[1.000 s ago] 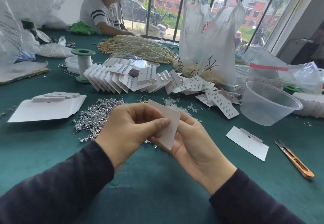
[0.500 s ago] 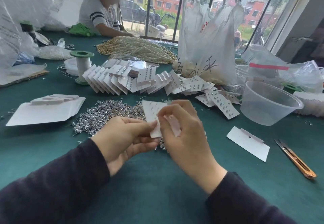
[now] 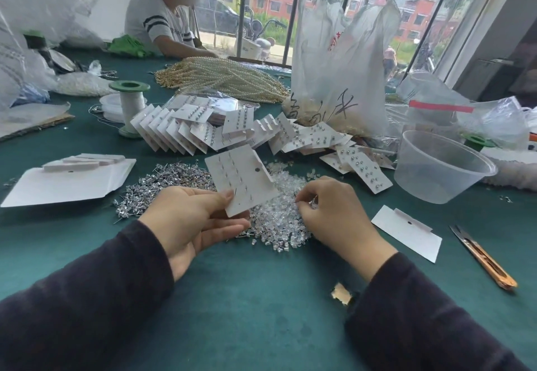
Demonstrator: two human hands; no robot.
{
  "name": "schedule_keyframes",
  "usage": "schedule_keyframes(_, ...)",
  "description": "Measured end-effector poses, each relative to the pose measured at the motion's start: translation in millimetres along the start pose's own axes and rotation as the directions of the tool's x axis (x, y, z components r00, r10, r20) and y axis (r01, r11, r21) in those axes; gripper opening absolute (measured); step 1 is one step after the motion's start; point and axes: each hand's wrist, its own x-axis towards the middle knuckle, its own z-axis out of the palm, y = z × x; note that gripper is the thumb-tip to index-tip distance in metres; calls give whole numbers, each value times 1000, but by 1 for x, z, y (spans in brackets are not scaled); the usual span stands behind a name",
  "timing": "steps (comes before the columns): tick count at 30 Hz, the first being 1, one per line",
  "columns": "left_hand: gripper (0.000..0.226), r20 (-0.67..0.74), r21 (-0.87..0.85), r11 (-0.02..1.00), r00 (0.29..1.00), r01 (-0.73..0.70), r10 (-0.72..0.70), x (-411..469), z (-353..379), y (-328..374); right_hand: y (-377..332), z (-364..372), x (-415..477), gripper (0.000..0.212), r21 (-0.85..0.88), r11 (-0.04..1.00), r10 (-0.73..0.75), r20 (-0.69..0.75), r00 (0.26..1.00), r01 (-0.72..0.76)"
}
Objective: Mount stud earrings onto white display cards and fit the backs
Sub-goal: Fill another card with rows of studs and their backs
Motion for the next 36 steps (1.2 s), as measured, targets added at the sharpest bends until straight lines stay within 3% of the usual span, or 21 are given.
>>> schedule_keyframes(6, 14, -1, 42, 999, 1000, -10, 10, -2, 1, 0, 0, -3, -1, 11, 93, 996, -10, 7, 1000, 10)
schedule_keyframes(10, 14, -2, 65, 998, 1000, -8, 8, -4, 1, -1, -9, 0, -5, 20, 168, 984, -77, 106, 991, 58)
schedule_keyframes(13, 13, -15, 100, 995, 1000, -19, 20, -2, 1, 0, -14, 3, -4, 8, 122, 991, -67, 72, 995, 58)
schedule_keyframes(17, 12, -13, 113, 993, 1000, -21, 23, -2, 1, -2, -15, 7, -5, 8, 116, 989, -97, 64, 993, 89)
schedule_keyframes(23, 13, 0, 136, 991, 1000, -3, 3, -3, 4, -4, -13, 1, -5, 4, 246, 968, -29, -73, 997, 46)
schedule_keyframes(29, 13, 7, 184, 983, 1000, 29, -31, -3, 5, -7, -12, -7, -8, 21, 389, 921, 72, -135, 988, -14)
schedule_keyframes(36, 10, 12, 194, 981, 1000, 14, -17, -3, 6, -8, -31, -12, -18, 14, 464, 884, 30, -168, 985, 52)
